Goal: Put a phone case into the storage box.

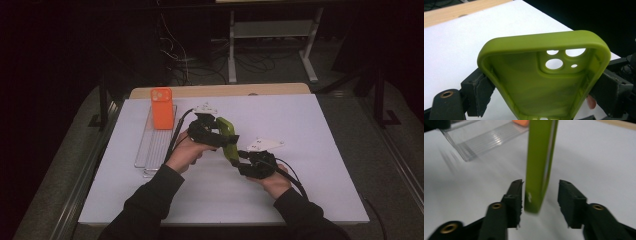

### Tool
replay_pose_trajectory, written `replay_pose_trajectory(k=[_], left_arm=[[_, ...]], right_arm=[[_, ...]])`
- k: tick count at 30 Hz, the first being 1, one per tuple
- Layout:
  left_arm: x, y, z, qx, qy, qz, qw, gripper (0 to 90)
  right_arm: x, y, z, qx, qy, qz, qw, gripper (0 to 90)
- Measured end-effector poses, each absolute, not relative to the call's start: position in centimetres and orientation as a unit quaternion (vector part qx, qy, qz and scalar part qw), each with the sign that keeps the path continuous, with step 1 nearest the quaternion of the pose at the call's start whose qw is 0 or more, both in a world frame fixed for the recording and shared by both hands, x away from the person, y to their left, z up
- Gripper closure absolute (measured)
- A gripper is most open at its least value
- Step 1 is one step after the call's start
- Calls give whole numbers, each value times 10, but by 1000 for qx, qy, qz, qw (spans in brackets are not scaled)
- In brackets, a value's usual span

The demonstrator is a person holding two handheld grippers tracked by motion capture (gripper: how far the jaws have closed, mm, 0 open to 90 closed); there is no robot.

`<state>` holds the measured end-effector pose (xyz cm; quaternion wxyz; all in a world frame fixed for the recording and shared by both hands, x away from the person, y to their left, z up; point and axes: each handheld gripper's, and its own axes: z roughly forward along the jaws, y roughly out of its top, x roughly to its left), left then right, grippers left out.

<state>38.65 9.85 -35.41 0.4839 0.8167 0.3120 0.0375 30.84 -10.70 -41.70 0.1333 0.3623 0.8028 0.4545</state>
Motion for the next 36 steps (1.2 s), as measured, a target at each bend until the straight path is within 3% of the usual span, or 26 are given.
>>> replay_pose_trajectory(k=[6,15,18,21,36], left_arm=[[398,117,-337,814,324,60,479,139],[413,152,-309,808,344,101,467,140],[418,166,-301,805,353,116,462,140],[421,179,-294,797,365,128,464,140],[443,235,-279,773,415,195,438,141]], right_arm=[[309,-121,-418,372,819,420,120,303],[304,-144,-425,356,831,408,123,118],[300,-150,-428,357,832,408,116,0],[297,-157,-431,349,840,402,99,0],[286,-183,-439,365,825,410,132,0]])
